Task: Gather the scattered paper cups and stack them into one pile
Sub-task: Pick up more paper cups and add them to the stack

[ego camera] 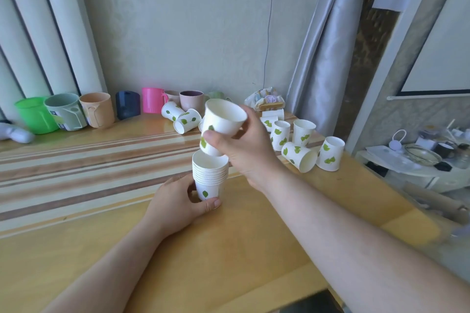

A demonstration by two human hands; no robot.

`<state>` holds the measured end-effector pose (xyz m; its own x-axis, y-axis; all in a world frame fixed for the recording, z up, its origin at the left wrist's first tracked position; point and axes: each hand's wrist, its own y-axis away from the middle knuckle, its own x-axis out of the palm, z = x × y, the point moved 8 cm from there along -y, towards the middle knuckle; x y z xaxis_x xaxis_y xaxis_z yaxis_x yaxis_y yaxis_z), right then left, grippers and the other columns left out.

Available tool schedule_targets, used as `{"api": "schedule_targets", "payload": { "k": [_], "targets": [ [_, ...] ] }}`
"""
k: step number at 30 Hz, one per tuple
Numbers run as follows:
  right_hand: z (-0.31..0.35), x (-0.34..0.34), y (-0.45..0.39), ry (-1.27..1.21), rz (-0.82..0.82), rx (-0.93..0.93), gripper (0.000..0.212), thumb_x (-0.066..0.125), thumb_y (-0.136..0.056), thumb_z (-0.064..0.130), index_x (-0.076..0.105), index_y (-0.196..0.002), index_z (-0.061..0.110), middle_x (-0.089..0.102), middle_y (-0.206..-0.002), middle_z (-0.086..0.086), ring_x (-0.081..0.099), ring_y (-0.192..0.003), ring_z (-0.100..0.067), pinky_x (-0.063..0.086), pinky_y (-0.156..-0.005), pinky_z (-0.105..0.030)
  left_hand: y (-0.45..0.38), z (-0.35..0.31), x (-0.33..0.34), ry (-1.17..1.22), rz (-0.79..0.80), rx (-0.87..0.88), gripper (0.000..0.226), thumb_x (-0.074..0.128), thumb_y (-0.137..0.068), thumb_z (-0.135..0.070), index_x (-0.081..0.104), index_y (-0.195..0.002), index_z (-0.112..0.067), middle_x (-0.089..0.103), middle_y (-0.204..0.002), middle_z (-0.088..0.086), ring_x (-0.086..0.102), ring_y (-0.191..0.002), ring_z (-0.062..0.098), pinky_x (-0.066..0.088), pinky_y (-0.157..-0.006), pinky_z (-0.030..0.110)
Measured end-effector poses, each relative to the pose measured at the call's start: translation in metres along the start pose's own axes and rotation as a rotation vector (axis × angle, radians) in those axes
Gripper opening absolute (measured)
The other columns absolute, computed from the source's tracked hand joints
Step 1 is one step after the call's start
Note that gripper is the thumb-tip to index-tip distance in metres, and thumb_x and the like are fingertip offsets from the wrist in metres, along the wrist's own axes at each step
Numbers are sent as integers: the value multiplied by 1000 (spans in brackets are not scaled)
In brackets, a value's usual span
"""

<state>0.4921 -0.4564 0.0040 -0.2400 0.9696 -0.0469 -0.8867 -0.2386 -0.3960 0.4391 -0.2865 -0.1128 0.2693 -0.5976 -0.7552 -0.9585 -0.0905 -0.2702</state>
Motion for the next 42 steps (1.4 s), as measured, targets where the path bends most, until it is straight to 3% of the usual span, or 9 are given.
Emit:
{"api": "schedule_targets", "payload": {
  "k": [2,7,10,15,20,24,28,37,42],
  "targets": [
    [-7,17,2,92,61,11,59,94,-70,29,62,-117,43,74,-104,30,70,-92,11,55,-73,-12,0,1,-1,11,-4,-14,49,76,-72,-81,65,-100,-43,71,-87,-23,59,-92,2,49,-73,28],
    [-35,28,16,152,82,79,56,91,-72,30,61,-114,49,72,-115,20,67,-103,6,57,-86,-20,-1,5,-5,27,-27,-68,46,78,-72,-77,66,-99,-43,72,-85,-18,63,-84,1,51,-69,30],
    [-40,31,18,232,89,77,59,89,-71,37,59,-122,46,54,-133,11,56,-120,2,50,-94,-21,-2,7,-5,21,-26,-86,46,78,-72,-76,65,-99,-42,72,-85,-17,64,-84,2,53,-69,32],
    [-49,26,22,261,183,115,62,90,-71,36,61,-126,46,51,-138,11,58,-114,9,48,-83,-9,-1,10,-5,3,-34,-84,49,77,-70,-79,64,-98,-41,72,-84,-14,64,-81,3,57,-72,36],
    [-65,-31,26,698,346,40,96,88,-73,47,41,-156,48,28,-153,21,35,-146,-3,34,-121,-26,-4,14,-1,-18,7,-69,58,76,-69,-83,64,-107,-40,72,-91,-17,63,-88,3,57,-79,37],
    [-75,-137,6,993,1,37,78,87,-81,26,56,-152,34,36,-156,9,47,-140,-20,46,-110,-38,-7,12,1,-42,23,-72,54,75,-69,-84,60,-104,-45,68,-92,-25,59,-90,-4,50,-73,31],
    [-103,-197,-4,1137,-136,227,83,84,-84,41,43,-156,31,33,-160,7,55,-135,-25,55,-95,-43,-7,12,3,-46,22,-77,57,73,-68,-85,60,-110,-49,68,-97,-27,60,-93,-5,49,-73,30],
    [-141,-203,-1,1051,-226,298,72,76,-88,46,37,-147,34,57,-141,-7,62,-119,-34,43,-77,-40,-8,14,3,-51,21,-87,58,73,-67,-85,61,-111,-49,69,-97,-27,60,-94,-5,52,-77,32],
    [-118,-172,1,533,-236,237,71,76,-81,36,37,-138,49,57,-141,2,61,-119,-23,51,-77,-35,-8,11,2,-44,17,-84,60,73,-66,-86,63,-110,-46,70,-92,-24,61,-90,-2,51,-73,29]
  ]
}}
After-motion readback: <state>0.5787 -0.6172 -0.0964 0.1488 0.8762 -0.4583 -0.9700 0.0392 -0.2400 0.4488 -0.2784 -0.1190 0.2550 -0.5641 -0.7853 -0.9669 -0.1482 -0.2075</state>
